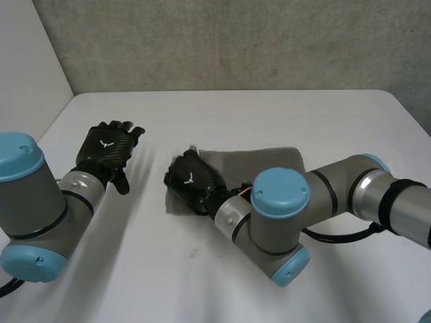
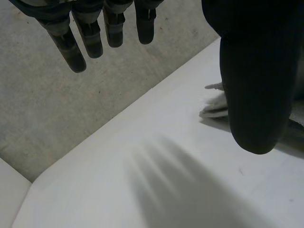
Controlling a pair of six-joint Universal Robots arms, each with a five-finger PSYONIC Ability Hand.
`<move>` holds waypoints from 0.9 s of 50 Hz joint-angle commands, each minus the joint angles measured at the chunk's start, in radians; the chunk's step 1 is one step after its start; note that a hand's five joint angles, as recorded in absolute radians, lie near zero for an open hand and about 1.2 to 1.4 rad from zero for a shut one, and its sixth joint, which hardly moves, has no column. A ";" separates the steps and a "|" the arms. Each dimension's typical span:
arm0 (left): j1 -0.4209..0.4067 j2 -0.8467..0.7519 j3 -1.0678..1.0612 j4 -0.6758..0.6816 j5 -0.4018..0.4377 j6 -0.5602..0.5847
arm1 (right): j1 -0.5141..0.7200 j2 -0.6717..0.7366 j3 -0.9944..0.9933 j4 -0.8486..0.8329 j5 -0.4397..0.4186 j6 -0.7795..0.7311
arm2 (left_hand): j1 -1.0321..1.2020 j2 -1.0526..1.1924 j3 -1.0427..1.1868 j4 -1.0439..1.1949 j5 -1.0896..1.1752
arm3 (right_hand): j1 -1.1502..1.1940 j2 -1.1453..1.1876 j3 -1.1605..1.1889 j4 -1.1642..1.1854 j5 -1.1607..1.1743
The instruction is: Fold the towel.
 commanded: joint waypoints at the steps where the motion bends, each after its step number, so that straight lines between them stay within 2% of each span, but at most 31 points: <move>1: -0.016 0.011 0.016 -0.001 0.004 -0.058 | -0.013 -0.120 0.027 0.031 0.067 0.056 | 0.005 0.010 0.007 0.008 -0.029 | -0.371 -0.551 -0.583 -0.583 -0.592; 2: -0.016 0.012 0.016 -0.001 0.005 -0.059 | -0.013 -0.120 0.027 0.031 0.067 0.056 | 0.005 0.010 0.007 0.008 -0.029 | -0.371 -0.551 -0.583 -0.583 -0.592; 4: -0.040 0.022 0.041 -0.001 0.008 -0.101 | -0.018 -0.223 0.091 0.056 0.151 0.140 | 0.005 0.010 0.007 0.008 -0.029 | -0.371 -0.551 -0.583 -0.583 -0.592; 5: -0.040 0.022 0.041 -0.001 0.008 -0.101 | -0.018 -0.223 0.092 0.056 0.151 0.140 | 0.005 0.010 0.007 0.008 -0.029 | -0.371 -0.551 -0.583 -0.583 -0.592; 7: -0.083 0.024 0.077 -0.002 0.008 -0.150 | -0.045 -0.304 0.154 0.069 0.238 0.233 | 0.005 0.010 0.007 0.008 -0.029 | -0.371 -0.551 -0.583 -0.583 -0.592; 8: -0.083 0.024 0.078 -0.002 0.008 -0.151 | -0.045 -0.304 0.154 0.070 0.239 0.234 | 0.005 0.010 0.007 0.008 -0.029 | -0.371 -0.551 -0.583 -0.583 -0.592; 10: -0.103 0.024 0.093 -0.001 0.009 -0.175 | -0.106 -0.350 0.219 0.100 0.292 0.309 | 0.005 0.010 0.007 0.008 -0.029 | -0.371 -0.551 -0.583 -0.583 -0.592; 15: -0.149 -0.016 0.159 -0.001 0.011 -0.238 | -0.194 -0.380 0.309 0.180 0.297 0.363 | 0.011 0.017 0.013 0.014 -0.022 | -0.371 -0.551 -0.583 -0.583 -0.592; 21: -0.195 -0.127 0.208 0.001 0.011 -0.229 | -0.271 -0.378 0.380 0.209 0.291 0.381 | 0.020 0.026 0.022 0.023 -0.014 | -0.371 -0.551 -0.583 -0.583 -0.592; 26: -0.203 -0.258 0.251 0.018 0.005 -0.166 | -0.350 -0.347 0.437 0.188 0.291 0.381 | 0.023 0.029 0.025 0.026 -0.011 | 0.008 -0.172 -0.204 -0.204 -0.213; 29: -0.201 -0.281 0.252 0.019 0.005 -0.137 | -0.358 -0.327 0.440 0.172 0.291 0.380 | 0.023 0.029 0.025 0.026 -0.011 | 0.118 -0.062 -0.094 -0.094 -0.103; 31: -0.201 -0.307 0.240 0.021 0.006 -0.082 | -0.390 -0.301 0.444 0.145 0.288 0.369 | 0.023 0.029 0.025 0.026 -0.011 | 0.390 0.209 0.178 0.178 0.169; 32: -0.201 -0.308 0.240 0.021 0.006 -0.082 | -0.390 -0.301 0.444 0.145 0.288 0.369 | 0.023 0.029 0.025 0.026 -0.011 | 0.391 0.211 0.179 0.179 0.170; 34: -0.201 -0.314 0.220 0.021 0.005 -0.054 | -0.419 -0.292 0.443 0.142 0.286 0.364 | 0.020 0.026 0.022 0.023 -0.014 | 0.689 0.508 0.477 0.477 0.468; 35: -0.201 -0.314 0.220 0.021 0.005 -0.054 | -0.419 -0.292 0.443 0.142 0.286 0.364 | 0.020 0.026 0.022 0.023 -0.014 | 0.690 0.510 0.478 0.478 0.469; 36: -0.201 -0.314 0.207 0.021 0.005 -0.049 | -0.429 -0.289 0.440 0.137 0.286 0.357 | 0.023 0.029 0.025 0.026 -0.011 | 0.849 0.669 0.637 0.637 0.628; 45: -0.201 -0.219 0.116 0.018 0.001 -0.059 | -0.429 -0.387 0.360 0.131 0.286 0.304 | 0.020 0.026 0.022 0.023 -0.014 | 0.851 0.671 0.639 0.639 0.630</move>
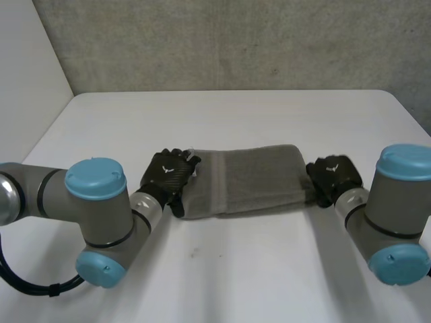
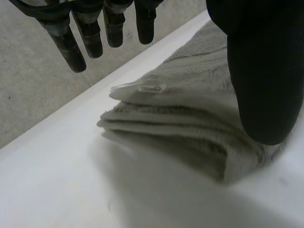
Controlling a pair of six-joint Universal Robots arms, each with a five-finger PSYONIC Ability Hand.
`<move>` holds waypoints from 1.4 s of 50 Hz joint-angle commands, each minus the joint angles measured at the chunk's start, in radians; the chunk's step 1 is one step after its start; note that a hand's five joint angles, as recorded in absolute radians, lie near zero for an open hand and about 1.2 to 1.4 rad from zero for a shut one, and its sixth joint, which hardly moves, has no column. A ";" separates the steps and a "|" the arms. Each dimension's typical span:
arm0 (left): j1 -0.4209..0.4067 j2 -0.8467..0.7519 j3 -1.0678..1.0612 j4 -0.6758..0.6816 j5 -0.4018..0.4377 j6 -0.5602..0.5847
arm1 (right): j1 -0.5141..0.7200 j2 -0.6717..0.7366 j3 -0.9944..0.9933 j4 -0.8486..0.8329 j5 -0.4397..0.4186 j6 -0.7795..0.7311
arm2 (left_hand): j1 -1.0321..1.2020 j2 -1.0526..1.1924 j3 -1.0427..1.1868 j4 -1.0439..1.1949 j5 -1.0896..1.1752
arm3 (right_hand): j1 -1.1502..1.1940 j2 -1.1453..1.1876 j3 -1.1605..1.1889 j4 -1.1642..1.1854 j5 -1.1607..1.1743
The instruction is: Fold the towel.
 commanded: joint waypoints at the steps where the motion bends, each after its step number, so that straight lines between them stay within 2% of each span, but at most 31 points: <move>1: 0.000 0.090 -0.076 -0.002 -0.002 -0.012 | 0.007 -0.078 -0.072 0.001 -0.001 -0.036 | 0.020 0.023 0.021 0.022 -0.012 | 0.462 0.219 0.216 0.210 0.282; 4: 0.000 0.147 -0.106 -0.001 -0.004 -0.013 | 0.044 -0.082 -0.136 0.009 -0.004 -0.028 | 0.014 0.018 0.015 0.016 -0.018 | 0.462 0.219 0.216 0.210 0.282; 6: 0.003 0.174 -0.118 -0.001 -0.004 -0.013 | 0.148 -0.064 -0.202 0.010 -0.045 -0.025 | 0.014 0.018 0.015 0.016 -0.018 | 0.462 0.219 0.216 0.210 0.282; 11: 0.026 0.251 -0.167 -0.002 -0.007 -0.013 | 0.259 -0.023 -0.254 0.038 -0.105 -0.024 | 0.011 0.015 0.012 0.013 -0.021 | 0.462 0.219 0.216 0.210 0.282; 16: 0.071 0.278 -0.212 -0.004 -0.002 -0.018 | 0.282 -0.003 -0.253 0.061 -0.116 -0.024 | 0.011 0.015 0.012 0.013 -0.021 | 0.462 0.219 0.216 0.210 0.282; 26: 0.087 0.280 -0.247 -0.001 0.001 -0.019 | 0.245 -0.006 -0.224 0.075 -0.088 -0.001 | 0.008 0.012 0.010 0.010 -0.024 | 0.462 0.219 0.216 0.210 0.282; 27: 0.091 0.278 -0.249 -0.001 0.001 -0.019 | 0.216 -0.010 -0.218 0.082 -0.072 0.008 | 0.006 0.009 0.007 0.007 -0.026 | 0.240 -0.004 -0.006 -0.013 0.059; 28: 0.091 0.278 -0.249 -0.001 0.001 -0.019 | 0.216 -0.010 -0.218 0.083 -0.071 0.008 | 0.006 0.009 0.007 0.007 -0.026 | 0.237 -0.006 -0.009 -0.015 0.057; 29: 0.092 0.277 -0.252 -0.001 0.001 -0.019 | 0.190 -0.016 -0.208 0.095 -0.050 0.013 | 0.006 0.009 0.007 0.007 -0.026 | -0.193 -0.437 -0.439 -0.445 -0.374; 30: 0.092 0.277 -0.255 -0.001 0.003 -0.019 | 0.169 -0.024 -0.193 0.110 -0.023 0.019 | 0.006 0.009 0.007 0.007 -0.026 | -0.316 -0.560 -0.562 -0.568 -0.497; 31: 0.092 0.277 -0.255 -0.001 0.003 -0.019 | 0.169 -0.024 -0.193 0.110 -0.022 0.019 | 0.006 0.009 0.007 0.007 -0.026 | -0.317 -0.561 -0.564 -0.570 -0.498; 36: 0.092 0.282 -0.264 0.001 0.003 -0.019 | 0.089 -0.036 -0.107 0.122 -0.028 0.057 | 0.006 0.009 0.007 0.007 -0.026 | -0.309 -0.552 -0.555 -0.561 -0.490; 41: 0.088 0.282 -0.266 -0.001 0.004 -0.019 | -0.018 -0.026 -0.009 0.095 -0.154 0.025 | 0.006 0.009 0.007 0.007 -0.026 | -0.282 -0.526 -0.528 -0.535 -0.463; 45: 0.084 0.282 -0.266 0.001 0.004 -0.019 | -0.045 -0.007 0.016 0.048 -0.185 0.019 | 0.006 0.009 0.007 0.007 -0.026 | -0.262 -0.506 -0.508 -0.514 -0.443; 49: 0.081 0.282 -0.267 0.001 0.004 -0.019 | -0.078 0.008 0.034 -0.026 -0.190 0.018 | 0.006 0.009 0.007 0.007 -0.026 | -0.092 -0.336 -0.338 -0.344 -0.273; 55: 0.078 0.282 -0.269 0.001 0.004 -0.019 | -0.086 0.028 0.033 -0.042 -0.197 0.018 | 0.005 0.008 0.006 0.006 -0.027 | 0.076 -0.168 -0.170 -0.176 -0.105; 57: 0.083 0.282 -0.273 0.001 0.004 -0.019 | -0.086 0.043 0.023 -0.049 -0.197 0.015 | 0.006 0.009 0.007 0.007 -0.026 | 0.286 0.042 0.040 0.034 0.105; 58: 0.083 0.282 -0.273 0.001 0.004 -0.019 | -0.086 0.043 0.023 -0.049 -0.197 0.015 | 0.006 0.009 0.007 0.007 -0.026 | 0.287 0.044 0.041 0.035 0.106; 59: 0.084 0.282 -0.275 0.001 0.006 -0.019 | -0.086 0.053 0.020 -0.060 -0.191 0.011 | 0.006 0.009 0.007 0.007 -0.026 | 0.461 0.217 0.215 0.208 0.280; 70: 0.087 0.283 -0.280 0.001 0.004 -0.021 | -0.056 0.004 -0.045 -0.117 -0.159 -0.142 | 0.006 0.009 0.007 0.007 -0.026 | 0.462 0.219 0.216 0.210 0.282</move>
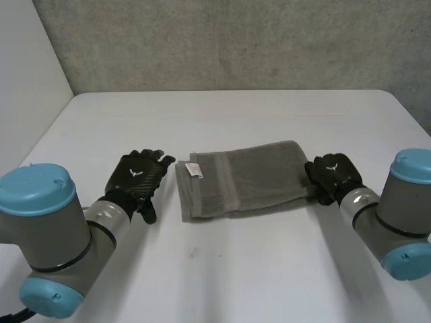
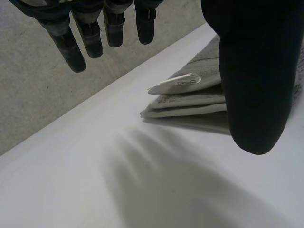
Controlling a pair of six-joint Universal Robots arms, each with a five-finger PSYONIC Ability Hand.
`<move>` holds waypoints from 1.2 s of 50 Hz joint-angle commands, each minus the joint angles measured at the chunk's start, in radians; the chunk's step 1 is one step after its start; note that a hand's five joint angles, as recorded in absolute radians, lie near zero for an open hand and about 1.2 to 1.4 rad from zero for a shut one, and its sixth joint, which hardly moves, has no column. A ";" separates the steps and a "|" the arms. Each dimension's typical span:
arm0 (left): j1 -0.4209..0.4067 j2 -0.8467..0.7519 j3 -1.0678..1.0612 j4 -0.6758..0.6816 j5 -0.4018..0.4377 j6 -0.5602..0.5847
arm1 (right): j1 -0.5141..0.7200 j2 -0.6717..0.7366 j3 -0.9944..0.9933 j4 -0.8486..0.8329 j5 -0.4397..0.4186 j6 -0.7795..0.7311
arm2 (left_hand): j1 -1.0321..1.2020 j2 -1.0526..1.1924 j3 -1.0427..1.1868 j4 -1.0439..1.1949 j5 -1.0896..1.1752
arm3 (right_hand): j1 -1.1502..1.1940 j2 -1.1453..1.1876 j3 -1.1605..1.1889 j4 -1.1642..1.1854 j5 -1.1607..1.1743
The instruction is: Fold the towel.
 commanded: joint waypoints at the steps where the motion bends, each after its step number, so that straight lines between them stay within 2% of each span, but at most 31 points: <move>1: 0.003 0.001 -0.002 0.000 -0.001 -0.001 | 0.066 -0.049 -0.084 -0.019 0.038 -0.134 | 0.006 0.011 0.007 0.010 -0.027 | 0.460 0.219 0.212 0.206 0.244; 4: 0.004 0.003 0.001 0.000 -0.001 0.001 | 0.133 -0.052 -0.117 -0.019 0.052 -0.155 | 0.006 0.011 0.007 0.010 -0.027 | 0.460 0.219 0.212 0.206 0.244; 6: 0.004 0.004 0.003 0.000 -0.004 0.001 | 0.290 -0.038 -0.182 -0.022 0.055 -0.179 | 0.006 0.011 0.007 0.010 -0.027 | 0.460 0.219 0.212 0.206 0.244; 7: 0.004 0.004 0.003 0.000 -0.004 0.001 | 0.291 -0.038 -0.183 -0.022 0.055 -0.179 | 0.006 0.011 0.007 0.010 -0.027 | 0.460 0.219 0.212 0.206 0.244; 9: 0.006 0.006 0.003 0.000 -0.007 0.001 | 0.401 -0.012 -0.218 -0.028 0.046 -0.185 | 0.006 0.011 0.007 0.010 -0.027 | 0.460 0.219 0.212 0.206 0.244; 12: 0.015 0.029 0.003 0.000 -0.010 -0.001 | 0.441 0.015 -0.233 -0.028 0.041 -0.194 | 0.009 0.014 0.010 0.013 -0.024 | 0.460 0.219 0.212 0.206 0.244; 17: 0.038 0.084 0.003 -0.008 -0.011 -0.021 | 0.551 0.142 -0.247 -0.017 -0.039 -0.254 | 0.014 0.020 0.016 0.018 -0.018 | 0.460 0.219 0.212 0.206 0.244; 19: 0.038 0.089 0.007 -0.012 -0.011 -0.036 | 0.559 0.162 -0.242 -0.017 -0.054 -0.266 | 0.017 0.023 0.019 0.021 -0.015 | 0.460 0.219 0.212 0.206 0.244; 23: 0.038 0.098 0.015 -0.014 -0.010 -0.070 | 0.559 0.169 -0.239 -0.020 -0.054 -0.273 | 0.020 0.026 0.022 0.024 -0.012 | 0.460 0.219 0.212 0.206 0.244; 24: 0.040 0.098 0.020 -0.014 -0.008 -0.085 | 0.556 0.155 -0.241 -0.026 -0.047 -0.257 | 0.023 0.029 0.025 0.027 -0.009 | 0.301 0.060 0.054 0.048 0.085; 25: 0.038 0.098 0.029 -0.012 -0.008 -0.095 | 0.553 0.131 -0.238 -0.025 -0.039 -0.242 | 0.026 0.032 0.028 0.030 -0.006 | -0.122 -0.363 -0.369 -0.375 -0.338; 26: 0.038 0.098 0.029 -0.012 -0.008 -0.095 | 0.553 0.130 -0.238 -0.025 -0.039 -0.242 | 0.026 0.032 0.028 0.030 -0.006 | -0.126 -0.367 -0.374 -0.380 -0.342; 27: 0.036 0.098 0.041 -0.014 -0.007 -0.099 | 0.550 0.088 -0.232 -0.023 -0.030 -0.209 | 0.023 0.029 0.025 0.027 -0.009 | -0.454 -0.695 -0.702 -0.708 -0.671; 28: 0.036 0.098 0.041 -0.014 -0.007 -0.099 | 0.538 0.051 -0.229 -0.020 -0.018 -0.158 | 0.023 0.029 0.025 0.027 -0.009 | -0.641 -0.882 -0.889 -0.895 -0.857; 29: 0.033 0.095 0.055 -0.014 -0.007 -0.102 | 0.538 0.051 -0.229 -0.020 -0.017 -0.158 | 0.023 0.029 0.025 0.027 -0.009 | -0.643 -0.884 -0.890 -0.896 -0.859; 30: 0.030 0.089 0.069 -0.014 -0.008 -0.104 | 0.510 0.017 -0.218 -0.017 -0.007 -0.095 | 0.023 0.029 0.025 0.027 -0.009 | -0.727 -0.968 -0.975 -0.981 -0.943; 31: 0.030 0.089 0.069 -0.014 -0.008 -0.104 | 0.510 0.017 -0.218 -0.017 -0.007 -0.095 | 0.023 0.029 0.025 0.027 -0.009 | -0.728 -0.969 -0.976 -0.982 -0.944; 33: 0.020 0.078 0.107 -0.014 -0.008 -0.107 | 0.457 -0.035 -0.193 -0.013 0.006 0.037 | 0.026 0.032 0.028 0.030 -0.006 | -0.761 -1.003 -1.009 -1.015 -0.978; 34: 0.020 0.078 0.107 -0.014 -0.008 -0.107 | 0.456 -0.035 -0.193 -0.013 0.006 0.037 | 0.026 0.032 0.028 0.030 -0.006 | -0.761 -1.003 -1.009 -1.015 -0.978; 36: 0.009 0.067 0.130 -0.014 -0.007 -0.111 | 0.420 -0.092 -0.167 0.007 0.006 0.178 | 0.026 0.032 0.028 0.030 -0.006 | -0.761 -1.003 -1.009 -1.015 -0.978; 39: -0.036 0.037 0.191 -0.014 -0.008 -0.145 | 0.393 -0.115 -0.161 0.027 0.004 0.243 | 0.026 0.032 0.028 0.030 -0.006 | -0.761 -1.003 -1.009 -1.015 -0.978; 41: -0.075 0.001 0.257 -0.017 -0.010 -0.203 | 0.325 -0.132 -0.164 0.090 0.004 0.342 | 0.032 0.038 0.034 0.036 0.000 | -0.761 -1.003 -1.009 -1.015 -0.978; 44: -0.111 -0.038 0.318 -0.028 -0.008 -0.260 | 0.279 -0.124 -0.184 0.153 0.001 0.396 | 0.035 0.040 0.036 0.039 0.003 | -0.761 -1.003 -1.009 -1.015 -0.978; 50: -0.160 -0.137 0.428 -0.072 -0.007 -0.337 | 0.235 -0.051 -0.256 0.219 -0.002 0.413 | 0.056 0.061 0.057 0.060 0.023 | -0.761 -1.003 -1.009 -1.015 -0.978; 52: -0.171 -0.227 0.502 -0.110 -0.005 -0.378 | 0.228 0.004 -0.314 0.254 -0.008 0.416 | 0.056 0.061 0.057 0.060 0.023 | -0.761 -1.003 -1.009 -1.015 -0.978; 60: -0.168 -0.391 0.622 -0.239 -0.019 -0.395 | 0.242 0.123 -0.448 0.302 -0.017 0.404 | 0.056 0.061 0.057 0.060 0.023 | -0.761 -1.003 -1.009 -1.015 -0.978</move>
